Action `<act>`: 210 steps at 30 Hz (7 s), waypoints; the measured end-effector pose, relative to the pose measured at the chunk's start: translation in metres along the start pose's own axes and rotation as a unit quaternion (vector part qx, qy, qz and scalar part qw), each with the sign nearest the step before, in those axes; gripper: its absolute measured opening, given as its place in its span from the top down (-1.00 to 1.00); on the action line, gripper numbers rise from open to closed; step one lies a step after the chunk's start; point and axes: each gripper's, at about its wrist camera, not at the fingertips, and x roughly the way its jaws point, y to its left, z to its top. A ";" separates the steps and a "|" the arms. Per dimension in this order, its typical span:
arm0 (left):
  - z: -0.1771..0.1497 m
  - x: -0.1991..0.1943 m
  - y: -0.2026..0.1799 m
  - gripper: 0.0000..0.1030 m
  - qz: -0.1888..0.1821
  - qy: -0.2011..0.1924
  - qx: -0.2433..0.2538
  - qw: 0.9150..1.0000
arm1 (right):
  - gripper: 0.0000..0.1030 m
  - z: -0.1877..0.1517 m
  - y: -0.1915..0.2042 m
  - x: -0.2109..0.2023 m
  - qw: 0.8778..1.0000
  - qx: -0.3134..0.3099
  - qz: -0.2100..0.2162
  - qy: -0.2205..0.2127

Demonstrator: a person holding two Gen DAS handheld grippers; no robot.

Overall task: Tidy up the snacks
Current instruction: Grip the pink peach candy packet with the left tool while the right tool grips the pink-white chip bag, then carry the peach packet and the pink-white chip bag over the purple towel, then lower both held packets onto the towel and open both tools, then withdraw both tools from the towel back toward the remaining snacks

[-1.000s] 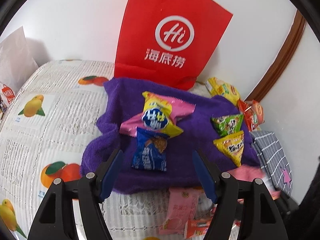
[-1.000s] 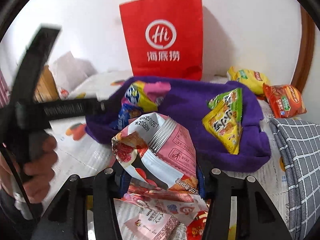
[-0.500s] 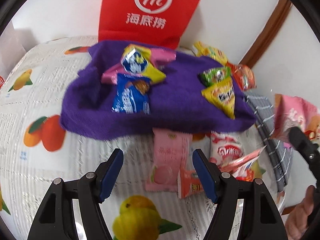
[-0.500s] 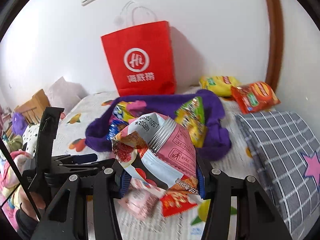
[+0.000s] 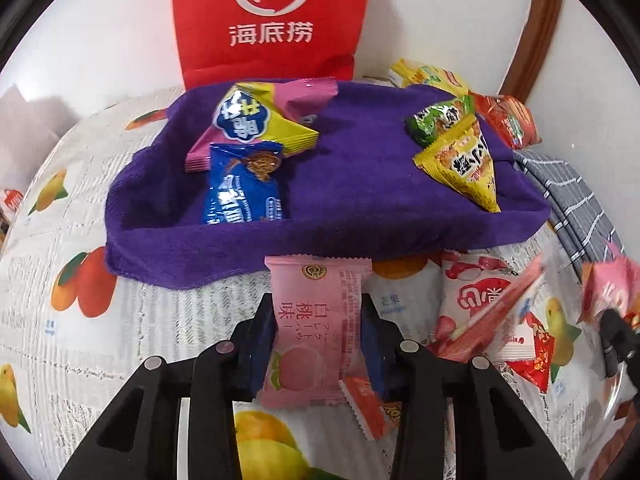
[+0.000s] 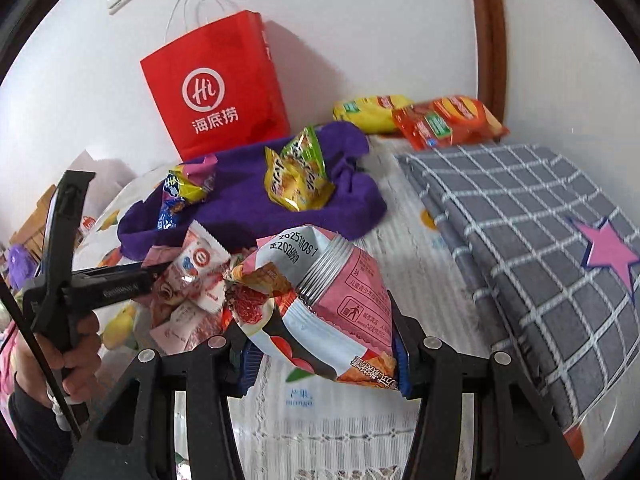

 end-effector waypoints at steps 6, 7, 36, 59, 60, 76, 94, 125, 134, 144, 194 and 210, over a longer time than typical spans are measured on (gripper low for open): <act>-0.002 -0.018 0.018 0.35 0.007 0.001 -0.011 1.000 | 0.00 -0.009 0.004 -0.001 1.000 -0.010 0.001 0.009; -0.003 -0.022 0.021 0.35 0.011 0.005 -0.013 1.000 | 0.00 -0.012 0.005 -0.001 1.000 -0.017 -0.002 0.011; 0.052 -0.104 0.048 0.34 -0.022 -0.061 0.016 0.998 | 0.00 0.084 0.068 -0.012 0.999 -0.002 0.022 -0.030; 0.153 -0.040 0.051 0.34 -0.020 -0.061 0.001 0.998 | 0.00 0.155 0.086 0.100 0.999 -0.008 0.041 -0.012; 0.154 -0.036 0.053 0.34 -0.018 -0.057 -0.001 0.998 | 0.00 0.153 0.087 0.105 0.999 -0.010 0.042 -0.010; 0.147 -0.005 0.050 0.34 -0.014 -0.017 0.003 1.000 | -0.01 0.135 0.085 0.148 0.998 -0.013 0.051 0.021; 0.145 0.000 0.037 0.34 -0.016 -0.006 0.017 1.000 | -0.03 0.129 0.076 0.161 0.998 -0.008 0.037 0.049; 0.136 0.017 0.020 0.34 -0.030 0.028 0.034 0.999 | -0.30 0.131 0.061 0.133 0.998 0.025 0.059 0.005; 0.132 0.027 0.015 0.33 -0.037 0.047 0.037 0.998 | -0.30 0.130 0.056 0.130 0.997 0.042 0.067 -0.003; 0.131 0.030 0.014 0.30 -0.038 0.052 0.040 0.997 | -0.37 0.129 0.060 0.130 0.997 0.035 0.069 -0.002; 0.134 0.024 0.016 -0.08 -0.044 0.049 0.040 0.997 | -0.37 0.126 0.062 0.137 0.997 0.032 0.064 0.015; 0.145 -0.008 0.032 -0.14 -0.056 0.013 0.016 0.998 | -0.37 0.125 0.065 0.110 0.996 0.047 0.076 0.005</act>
